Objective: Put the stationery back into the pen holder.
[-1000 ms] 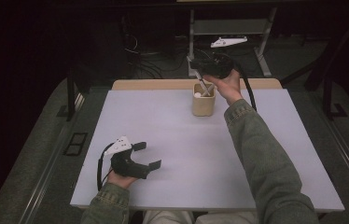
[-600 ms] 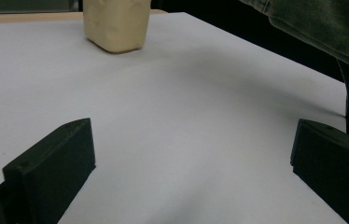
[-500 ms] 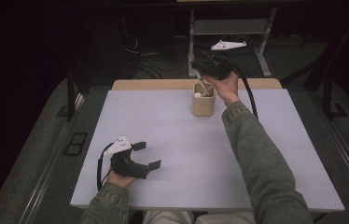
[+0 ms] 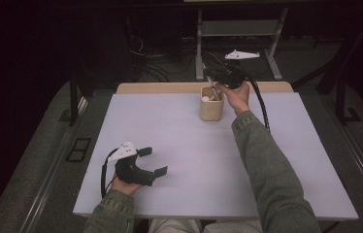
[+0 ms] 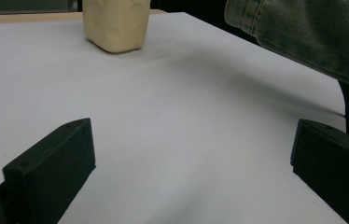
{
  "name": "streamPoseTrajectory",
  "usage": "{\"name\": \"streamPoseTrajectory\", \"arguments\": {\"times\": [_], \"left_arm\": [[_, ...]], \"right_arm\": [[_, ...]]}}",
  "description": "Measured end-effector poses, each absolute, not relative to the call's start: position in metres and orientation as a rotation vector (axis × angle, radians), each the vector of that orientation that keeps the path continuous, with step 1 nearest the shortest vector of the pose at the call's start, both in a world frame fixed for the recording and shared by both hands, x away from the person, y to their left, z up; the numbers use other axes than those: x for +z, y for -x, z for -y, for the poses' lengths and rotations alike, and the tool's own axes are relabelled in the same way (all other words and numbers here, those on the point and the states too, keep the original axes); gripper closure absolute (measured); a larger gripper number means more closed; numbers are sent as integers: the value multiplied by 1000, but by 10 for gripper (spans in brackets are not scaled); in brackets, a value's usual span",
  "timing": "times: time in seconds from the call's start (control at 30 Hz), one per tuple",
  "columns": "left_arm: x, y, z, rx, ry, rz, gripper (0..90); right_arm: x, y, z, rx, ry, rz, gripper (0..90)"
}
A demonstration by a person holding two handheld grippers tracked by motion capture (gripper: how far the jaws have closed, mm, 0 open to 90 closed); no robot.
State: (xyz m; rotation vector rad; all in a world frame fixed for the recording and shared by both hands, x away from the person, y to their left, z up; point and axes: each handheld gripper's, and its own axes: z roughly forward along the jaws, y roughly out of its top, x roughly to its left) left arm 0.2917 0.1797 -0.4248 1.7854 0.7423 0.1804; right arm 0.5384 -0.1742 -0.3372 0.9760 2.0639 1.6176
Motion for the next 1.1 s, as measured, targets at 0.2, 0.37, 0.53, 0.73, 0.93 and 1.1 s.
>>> {"name": "streamPoseTrajectory", "arguments": {"times": [0.2, 0.37, 0.53, 0.73, 0.93, 1.1], "left_arm": [[-425, -292, -179, 180, -1787, -742, 0], [-425, -292, -179, 182, -1787, -742, 0], [-425, -291, -179, 185, -1789, -740, 0], [-425, -291, -179, 187, -1789, -741, 0], [-424, -290, -179, 189, -1790, -741, 0], [-424, -290, -178, 193, -1794, -738, 0]], "right_arm": [[-346, -536, 178, 1618, -995, -2068, 794], [-351, -531, 179, 1626, -1010, -2068, 793], [-355, -528, 180, 1615, -1017, -2085, 789], [-356, -522, 179, 1543, -1008, -2143, 780], [-351, -514, 178, 1468, -1002, -2211, 608], [-346, -506, 181, 1437, -998, -2248, 499]]}}
